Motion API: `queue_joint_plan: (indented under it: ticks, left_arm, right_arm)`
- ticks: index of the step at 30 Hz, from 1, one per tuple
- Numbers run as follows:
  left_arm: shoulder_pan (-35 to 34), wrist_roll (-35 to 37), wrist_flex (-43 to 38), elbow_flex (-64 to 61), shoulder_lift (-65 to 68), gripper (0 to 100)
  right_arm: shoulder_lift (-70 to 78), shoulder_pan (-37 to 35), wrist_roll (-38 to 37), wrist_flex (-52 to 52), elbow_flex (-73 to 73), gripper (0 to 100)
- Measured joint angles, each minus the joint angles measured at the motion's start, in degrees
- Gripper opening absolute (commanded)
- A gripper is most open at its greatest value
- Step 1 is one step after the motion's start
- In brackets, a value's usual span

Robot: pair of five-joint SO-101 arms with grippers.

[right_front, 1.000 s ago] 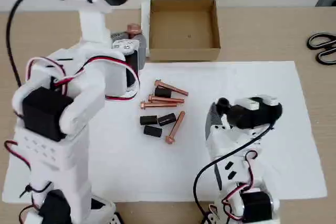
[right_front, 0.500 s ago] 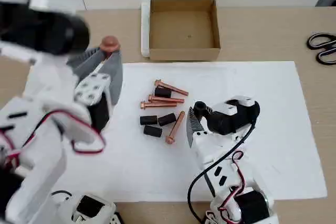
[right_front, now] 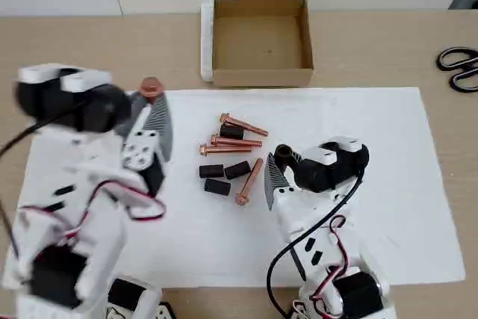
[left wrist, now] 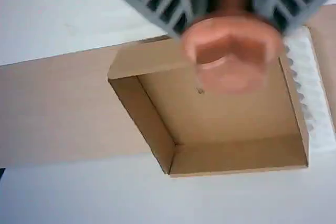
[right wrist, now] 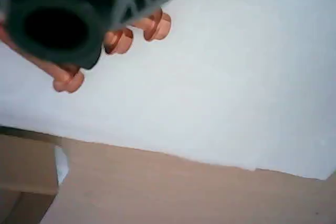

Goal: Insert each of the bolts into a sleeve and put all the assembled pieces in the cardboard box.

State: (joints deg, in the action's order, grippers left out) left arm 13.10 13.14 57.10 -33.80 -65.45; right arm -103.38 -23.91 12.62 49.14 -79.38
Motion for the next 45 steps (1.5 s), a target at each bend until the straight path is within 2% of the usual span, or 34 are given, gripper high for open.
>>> queue_joint_plan:
  ticks: [3,6,10,20,45]
  left_arm:
    - [0.6,1.7,-9.7,-11.4,-1.9,1]
    - [5.0,2.1,-14.1,-17.7,-2.0,1]
    - [11.4,2.1,-15.5,-18.5,-2.1,1]
    - [17.1,2.1,-15.8,-18.8,-2.1,1]
    - [18.0,4.6,-20.0,-22.0,-3.2,1]
  right_arm:
    - [0.0,-0.1,0.0,0.0,0.0,0.5]
    - [0.0,-2.5,0.0,0.0,0.0,0.5]
    - [0.0,-6.7,0.0,0.0,0.0,0.4]
    - [0.0,-9.1,0.0,0.0,-2.2,0.4]
    - [0.0,-16.0,0.0,-1.9,-3.3,0.4]
